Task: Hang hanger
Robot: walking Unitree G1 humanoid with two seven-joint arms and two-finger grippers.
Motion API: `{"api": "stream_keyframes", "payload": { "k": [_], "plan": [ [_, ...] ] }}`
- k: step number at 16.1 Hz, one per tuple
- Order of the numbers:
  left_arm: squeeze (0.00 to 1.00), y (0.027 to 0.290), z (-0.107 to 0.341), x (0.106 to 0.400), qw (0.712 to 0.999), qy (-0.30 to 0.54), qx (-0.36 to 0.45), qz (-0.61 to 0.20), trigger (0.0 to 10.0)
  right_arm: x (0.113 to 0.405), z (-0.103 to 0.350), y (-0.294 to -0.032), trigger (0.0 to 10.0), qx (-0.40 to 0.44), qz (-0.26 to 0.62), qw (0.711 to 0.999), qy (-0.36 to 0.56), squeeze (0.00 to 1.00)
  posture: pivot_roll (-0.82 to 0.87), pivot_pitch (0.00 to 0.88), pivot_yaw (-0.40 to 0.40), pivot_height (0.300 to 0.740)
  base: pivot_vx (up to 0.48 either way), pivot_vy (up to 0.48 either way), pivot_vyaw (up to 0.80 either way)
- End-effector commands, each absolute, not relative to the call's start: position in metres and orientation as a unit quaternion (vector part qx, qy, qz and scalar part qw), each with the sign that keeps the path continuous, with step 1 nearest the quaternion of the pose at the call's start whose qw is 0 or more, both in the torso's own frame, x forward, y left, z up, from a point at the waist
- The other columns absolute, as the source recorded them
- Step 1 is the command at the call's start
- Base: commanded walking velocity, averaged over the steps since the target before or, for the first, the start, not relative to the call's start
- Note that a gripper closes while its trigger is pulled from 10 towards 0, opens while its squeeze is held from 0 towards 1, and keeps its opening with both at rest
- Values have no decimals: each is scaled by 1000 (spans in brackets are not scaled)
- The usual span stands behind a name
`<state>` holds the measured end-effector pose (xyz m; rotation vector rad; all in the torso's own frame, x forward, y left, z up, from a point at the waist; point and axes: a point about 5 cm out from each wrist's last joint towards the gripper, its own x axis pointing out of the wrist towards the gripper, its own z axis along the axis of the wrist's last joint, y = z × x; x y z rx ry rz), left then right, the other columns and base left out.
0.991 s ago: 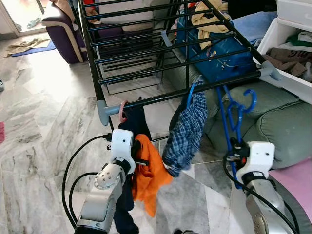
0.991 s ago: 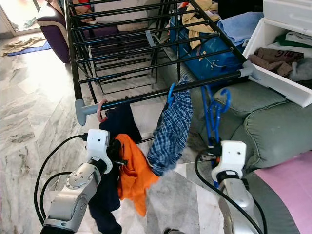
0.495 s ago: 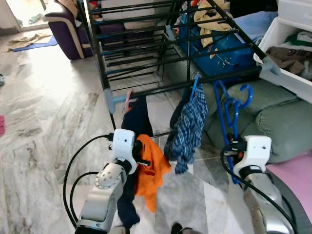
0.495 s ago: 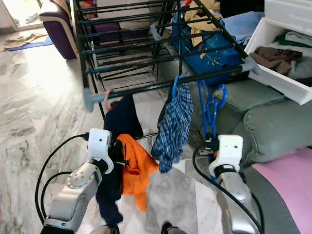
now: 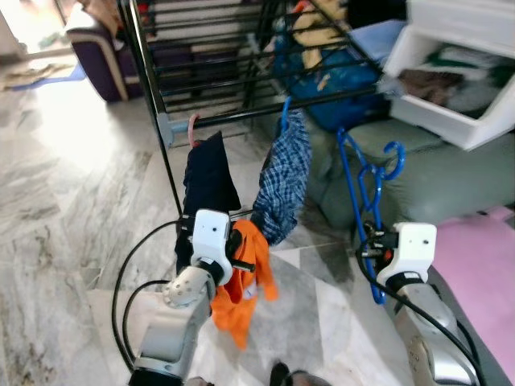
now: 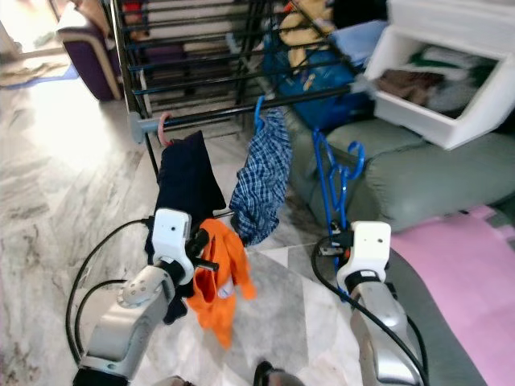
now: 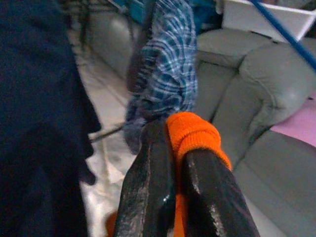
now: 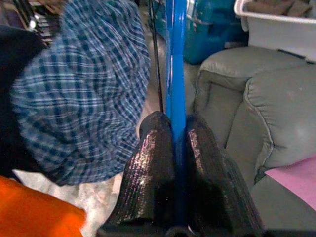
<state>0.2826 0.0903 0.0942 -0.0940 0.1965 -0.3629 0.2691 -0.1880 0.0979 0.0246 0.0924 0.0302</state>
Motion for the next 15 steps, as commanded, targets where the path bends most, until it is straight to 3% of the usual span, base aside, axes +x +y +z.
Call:
{"api": "stream_keyframes", "payload": {
  "k": [1, 15],
  "plan": [
    [0, 89, 98, 283, 979, 90, -48, -177, 10000, 270, 101, -186, 10000, 15, 23, 999, 42, 0, -70, 71, -22, 740, -322, 0, 0],
    [0, 90, 97, 283, 980, 94, -45, -169, 10000, 270, 100, -176, 10000, 23, 46, 998, 48, 0, -69, 86, -26, 740, -331, 0, 0]
  ]
}}
